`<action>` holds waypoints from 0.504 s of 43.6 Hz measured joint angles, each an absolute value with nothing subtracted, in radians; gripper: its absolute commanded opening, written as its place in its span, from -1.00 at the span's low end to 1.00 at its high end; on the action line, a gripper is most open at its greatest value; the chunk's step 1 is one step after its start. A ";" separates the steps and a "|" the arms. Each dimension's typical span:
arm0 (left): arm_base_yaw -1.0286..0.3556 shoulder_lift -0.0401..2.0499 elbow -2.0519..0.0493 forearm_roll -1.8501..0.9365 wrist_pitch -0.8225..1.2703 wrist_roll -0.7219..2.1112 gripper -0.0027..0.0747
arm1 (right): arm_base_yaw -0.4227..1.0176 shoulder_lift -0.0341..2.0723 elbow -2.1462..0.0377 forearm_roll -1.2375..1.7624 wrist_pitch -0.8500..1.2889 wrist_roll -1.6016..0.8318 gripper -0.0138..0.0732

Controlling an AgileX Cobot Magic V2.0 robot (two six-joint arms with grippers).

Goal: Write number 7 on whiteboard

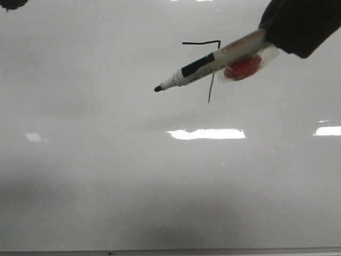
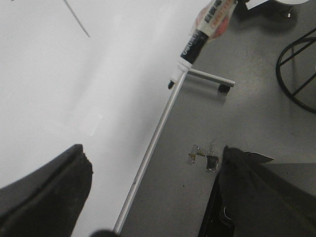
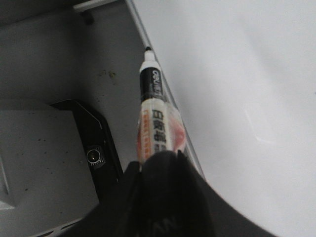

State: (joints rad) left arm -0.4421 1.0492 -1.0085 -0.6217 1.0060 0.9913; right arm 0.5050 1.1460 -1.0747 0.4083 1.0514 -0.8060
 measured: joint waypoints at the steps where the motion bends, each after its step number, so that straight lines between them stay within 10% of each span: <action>1: -0.454 1.051 -1.009 -0.624 1.006 0.996 0.45 | 0.506 1.138 -1.075 0.423 1.065 -0.818 -0.82; 22: -0.777 1.264 -1.046 -0.633 0.872 1.009 0.44 | 0.508 1.101 -1.075 0.535 1.139 -0.929 -0.82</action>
State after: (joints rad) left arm -0.7771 1.2644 -1.0457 -0.6325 0.8722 1.0089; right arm 0.5078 1.1008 -1.0747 0.5354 1.1392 -0.9293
